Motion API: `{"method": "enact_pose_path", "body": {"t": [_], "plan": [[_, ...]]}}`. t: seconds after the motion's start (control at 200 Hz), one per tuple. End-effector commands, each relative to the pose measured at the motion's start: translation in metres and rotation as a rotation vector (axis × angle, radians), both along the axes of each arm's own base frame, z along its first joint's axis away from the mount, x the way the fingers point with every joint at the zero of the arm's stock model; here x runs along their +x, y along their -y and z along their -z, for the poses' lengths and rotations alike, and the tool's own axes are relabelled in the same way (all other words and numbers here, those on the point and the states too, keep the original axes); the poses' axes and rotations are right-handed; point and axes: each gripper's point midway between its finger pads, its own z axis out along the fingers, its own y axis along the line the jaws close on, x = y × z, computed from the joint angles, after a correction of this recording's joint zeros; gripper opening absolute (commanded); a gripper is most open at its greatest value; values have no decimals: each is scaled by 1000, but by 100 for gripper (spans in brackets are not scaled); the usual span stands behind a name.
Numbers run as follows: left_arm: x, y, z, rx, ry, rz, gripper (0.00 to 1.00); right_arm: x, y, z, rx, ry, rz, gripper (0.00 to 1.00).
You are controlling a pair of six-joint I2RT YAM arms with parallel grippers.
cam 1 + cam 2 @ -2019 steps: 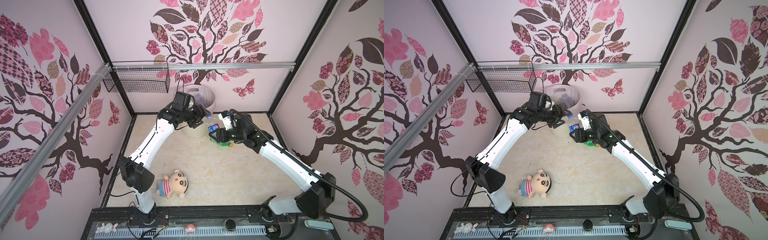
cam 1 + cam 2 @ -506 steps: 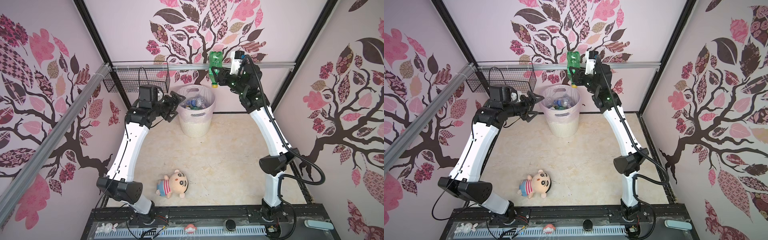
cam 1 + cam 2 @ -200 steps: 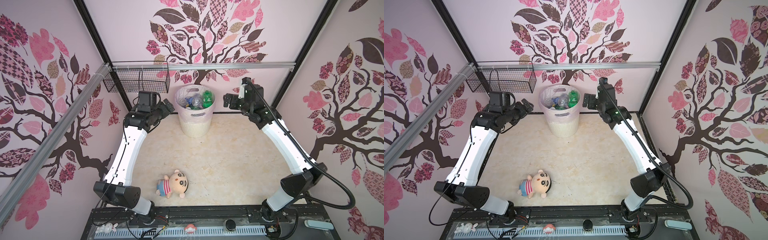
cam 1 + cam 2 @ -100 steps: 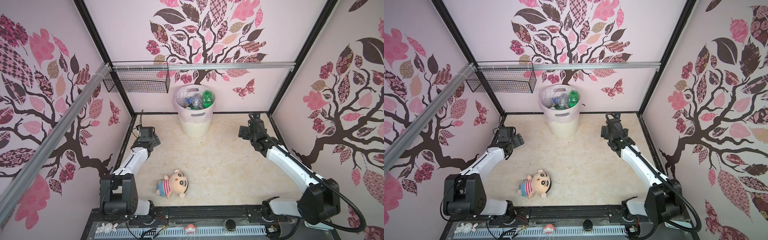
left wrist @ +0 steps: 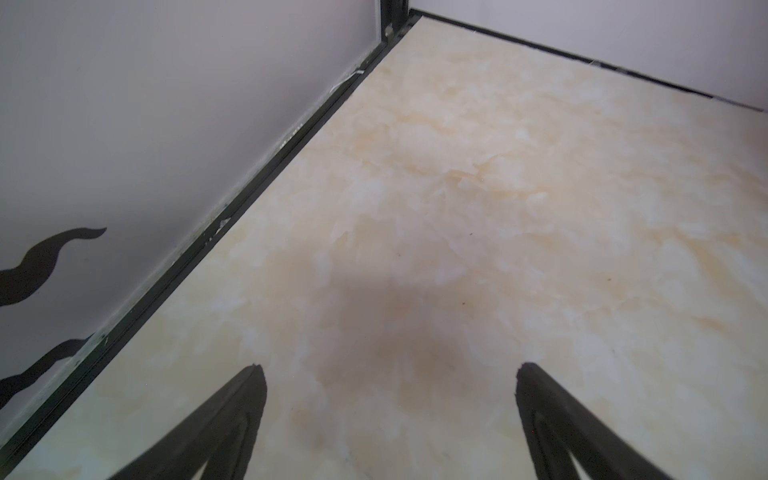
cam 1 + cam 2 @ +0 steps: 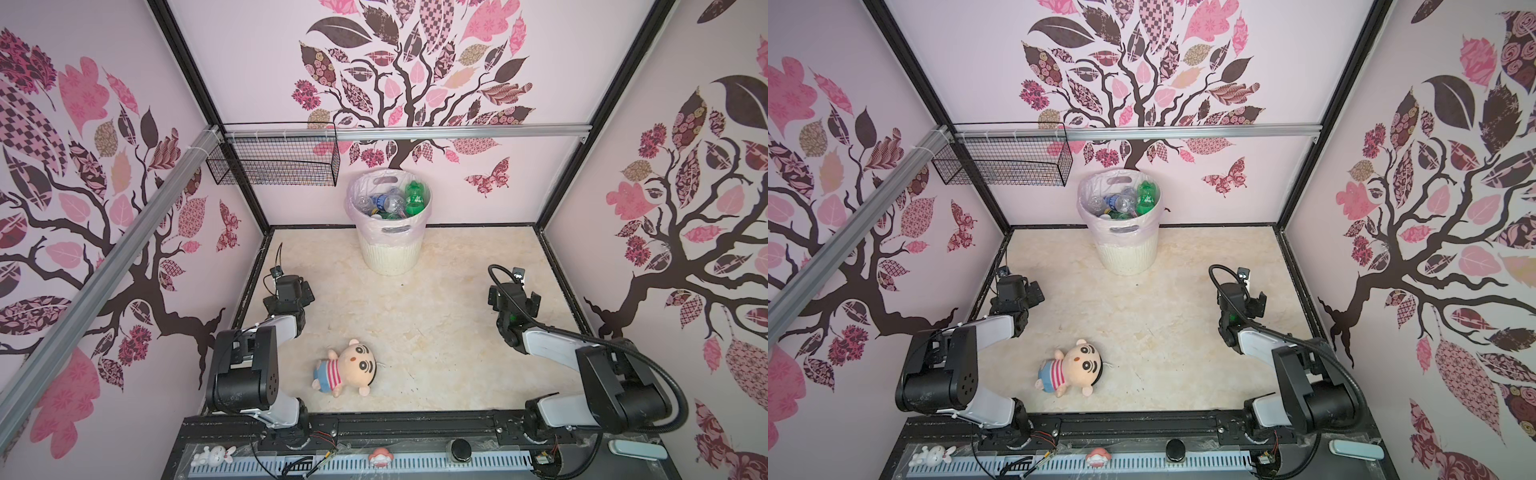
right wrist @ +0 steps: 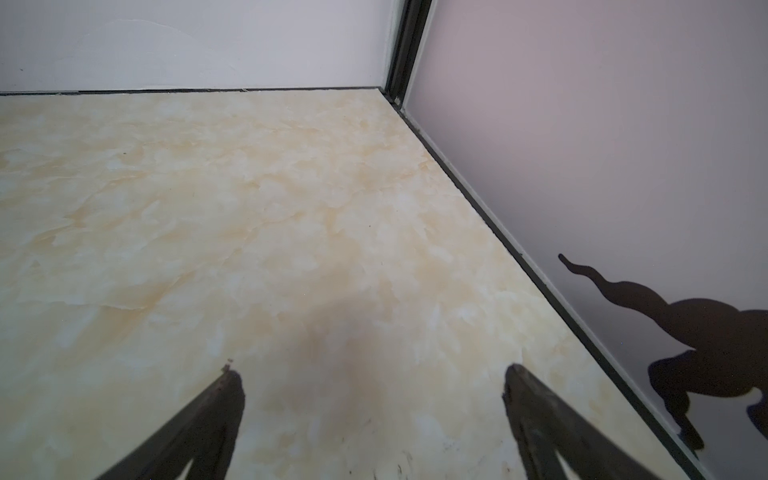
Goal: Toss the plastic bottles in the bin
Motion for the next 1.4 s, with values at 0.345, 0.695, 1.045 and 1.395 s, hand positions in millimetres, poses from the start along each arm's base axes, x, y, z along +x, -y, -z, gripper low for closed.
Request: {"method": "enact_pose_path", "body": {"t": [0.345,0.695,1.045,1.395], "plan": [[18,54,-17,148,95,227,97,20,-1,-16,-7,205,-5,100],[-9,45,-18,84,297,238,97,5,3,-22,11,268,6,99],[-3,47,-16,121,233,209,97,-9,-6,-29,29,342,-84,100],[-3,47,-16,122,234,211,97,-33,-20,-34,47,415,-211,100]]}}
